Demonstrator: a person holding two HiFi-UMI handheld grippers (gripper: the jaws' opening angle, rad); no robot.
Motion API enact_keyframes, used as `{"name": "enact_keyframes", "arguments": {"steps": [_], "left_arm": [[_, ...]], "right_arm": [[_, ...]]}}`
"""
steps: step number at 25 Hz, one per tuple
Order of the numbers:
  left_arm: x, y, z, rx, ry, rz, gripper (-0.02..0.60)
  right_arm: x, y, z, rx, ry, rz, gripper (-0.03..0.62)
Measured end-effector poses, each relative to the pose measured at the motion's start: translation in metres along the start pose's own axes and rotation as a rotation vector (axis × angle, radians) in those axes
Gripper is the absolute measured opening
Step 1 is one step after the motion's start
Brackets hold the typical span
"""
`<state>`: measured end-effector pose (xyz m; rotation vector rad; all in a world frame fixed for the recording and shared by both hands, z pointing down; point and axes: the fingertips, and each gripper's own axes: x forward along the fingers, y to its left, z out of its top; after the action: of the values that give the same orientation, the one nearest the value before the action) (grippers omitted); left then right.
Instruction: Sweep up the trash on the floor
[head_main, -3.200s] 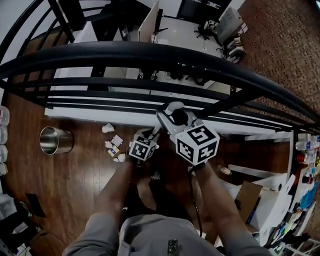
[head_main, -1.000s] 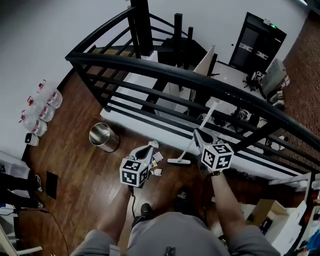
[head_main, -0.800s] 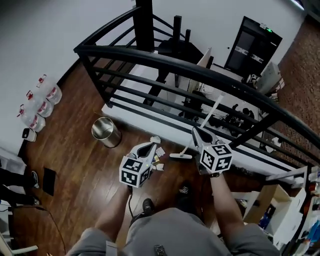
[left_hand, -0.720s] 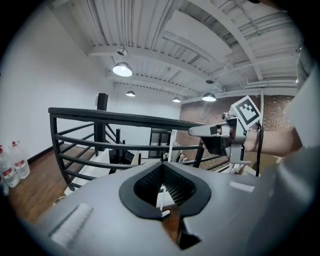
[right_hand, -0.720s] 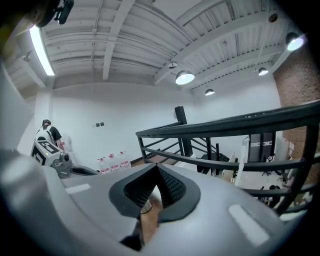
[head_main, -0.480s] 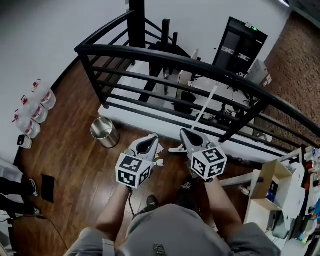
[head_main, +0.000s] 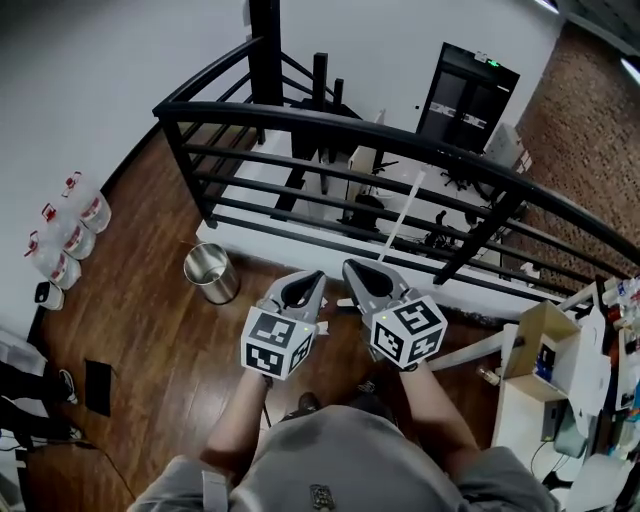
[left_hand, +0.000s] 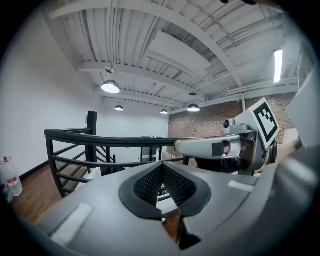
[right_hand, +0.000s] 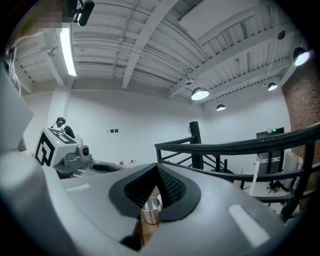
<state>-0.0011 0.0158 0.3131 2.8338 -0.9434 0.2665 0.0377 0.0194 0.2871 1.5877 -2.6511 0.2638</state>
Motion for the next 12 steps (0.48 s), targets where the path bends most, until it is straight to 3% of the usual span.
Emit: {"name": "enact_keyframes", "arguments": {"steps": [12], "left_arm": [[-0.0077,-0.0051,0.0053,0.015,-0.021,-0.002,0.006]], "right_arm": [[-0.0089,0.0059,0.005,-0.027,-0.005,-0.033,0.0]]}}
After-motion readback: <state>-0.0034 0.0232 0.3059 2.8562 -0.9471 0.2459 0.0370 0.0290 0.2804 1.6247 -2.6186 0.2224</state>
